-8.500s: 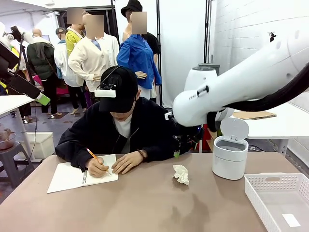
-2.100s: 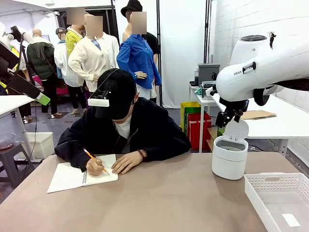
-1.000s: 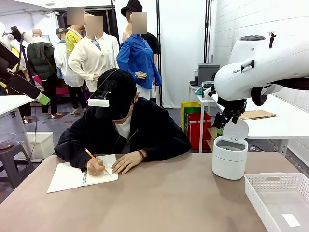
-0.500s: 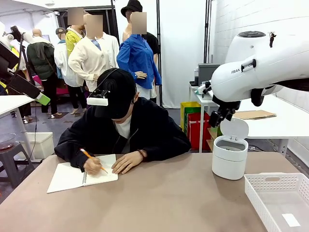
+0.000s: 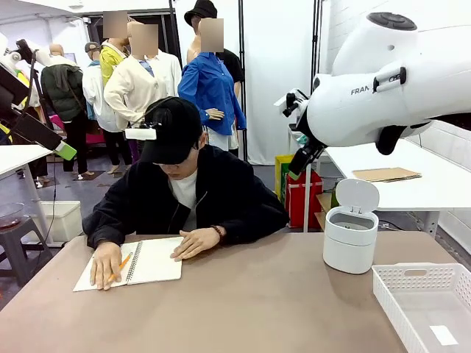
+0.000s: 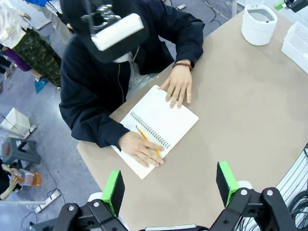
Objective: Sort the paper based on its condition.
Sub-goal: If a person hands you a paper, place it in the Organizing basket , and if it's crumpled, put it in the Trash can.
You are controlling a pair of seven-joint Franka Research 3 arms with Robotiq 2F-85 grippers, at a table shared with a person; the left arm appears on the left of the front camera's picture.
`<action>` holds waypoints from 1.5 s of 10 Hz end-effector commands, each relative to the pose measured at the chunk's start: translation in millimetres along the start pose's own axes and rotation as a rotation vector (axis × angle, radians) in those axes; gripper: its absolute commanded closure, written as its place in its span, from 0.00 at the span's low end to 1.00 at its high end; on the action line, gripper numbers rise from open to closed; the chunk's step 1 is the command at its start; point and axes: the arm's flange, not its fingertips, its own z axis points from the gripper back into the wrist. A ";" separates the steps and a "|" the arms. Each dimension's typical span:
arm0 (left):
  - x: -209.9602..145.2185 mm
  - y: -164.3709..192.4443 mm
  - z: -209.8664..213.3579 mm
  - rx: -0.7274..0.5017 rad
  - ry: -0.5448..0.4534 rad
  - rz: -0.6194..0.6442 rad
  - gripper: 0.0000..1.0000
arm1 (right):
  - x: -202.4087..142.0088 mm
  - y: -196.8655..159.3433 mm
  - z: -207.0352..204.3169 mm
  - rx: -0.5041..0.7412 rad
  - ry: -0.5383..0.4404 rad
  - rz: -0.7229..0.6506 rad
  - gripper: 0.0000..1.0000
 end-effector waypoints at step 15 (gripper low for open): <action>0.1 0.6 0.9 -0.005 0.000 0.003 0.00 | 42.7 -0.8 51.9 0.311 -0.098 -0.096 0.00</action>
